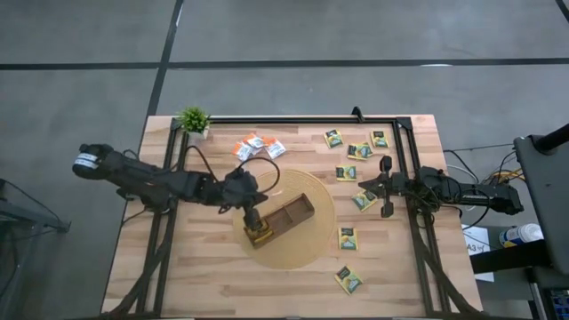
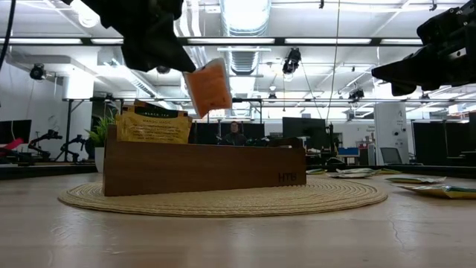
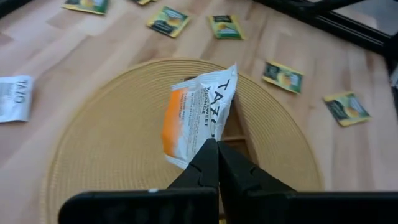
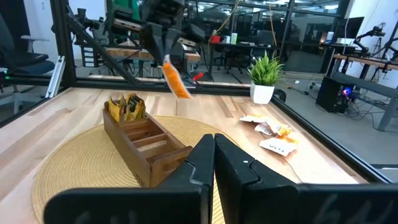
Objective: Pick & Place Tea
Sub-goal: Put the orange tea sachet into the mid section of the wooden organizer
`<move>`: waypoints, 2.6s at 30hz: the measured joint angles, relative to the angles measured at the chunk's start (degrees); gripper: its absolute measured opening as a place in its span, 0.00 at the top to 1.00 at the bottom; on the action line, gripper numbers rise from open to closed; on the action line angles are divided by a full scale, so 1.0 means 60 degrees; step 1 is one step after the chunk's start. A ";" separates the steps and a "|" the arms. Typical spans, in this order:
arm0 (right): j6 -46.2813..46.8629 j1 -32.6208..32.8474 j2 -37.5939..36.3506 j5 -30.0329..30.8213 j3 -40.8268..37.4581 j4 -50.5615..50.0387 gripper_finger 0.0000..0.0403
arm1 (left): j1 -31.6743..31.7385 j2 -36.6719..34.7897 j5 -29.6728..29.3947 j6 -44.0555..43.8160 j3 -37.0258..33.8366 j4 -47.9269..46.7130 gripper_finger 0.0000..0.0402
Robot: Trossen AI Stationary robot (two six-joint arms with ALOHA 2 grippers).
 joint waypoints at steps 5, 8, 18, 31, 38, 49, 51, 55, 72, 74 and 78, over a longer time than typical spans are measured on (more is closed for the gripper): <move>0.0000 0.0000 0.0000 -0.0002 -0.0002 0.0001 0.98 | -0.0461 0.0405 -0.0014 -0.0098 -0.0012 0.0467 1.00; 0.0000 0.0003 0.0000 0.0002 -0.0002 -0.0002 0.98 | -0.0588 0.0763 0.0079 -0.0101 -0.0012 0.0889 1.00; 0.0000 0.0000 0.0000 0.0002 0.0000 0.0000 0.98 | -0.0762 0.1618 0.0159 -0.0956 0.0241 0.0963 1.00; 0.0000 0.0000 0.0000 0.0002 0.0002 0.0001 0.98 | -0.1665 0.1720 0.0170 -0.1287 0.0458 0.0923 1.00; 0.0000 0.0000 0.0000 0.0002 -0.0002 0.0002 0.98 | -0.1688 0.1720 -0.0017 -0.1640 0.0447 0.0472 1.00; 0.0000 0.0000 0.0000 0.0002 0.0002 -0.0002 0.98 | -0.1625 0.1720 -0.0277 -0.1778 0.0444 0.0184 1.00; 0.0000 0.0000 0.0000 0.0002 0.0002 0.0000 0.98 | -0.1580 0.1720 -0.0288 -0.1857 0.0408 0.0136 1.00; 0.0000 0.0000 0.0000 0.0002 -0.0001 -0.0002 0.98 | -0.1398 0.1720 -0.0296 -0.2062 0.0153 0.0138 1.00; 0.0000 0.0000 0.0000 0.0002 0.0002 -0.0002 0.98 | -0.0865 0.1720 -0.0366 -0.2197 -0.0049 0.0137 1.00; 0.0000 0.0000 0.0000 0.0002 0.0002 -0.0002 0.98 | -0.0861 0.1720 -0.0437 -0.2198 -0.0054 0.0138 1.00; 0.0000 0.0000 0.0000 0.0002 0.0000 -0.0001 0.98 | -0.0819 0.1720 -0.0458 -0.2222 -0.0181 0.0140 1.00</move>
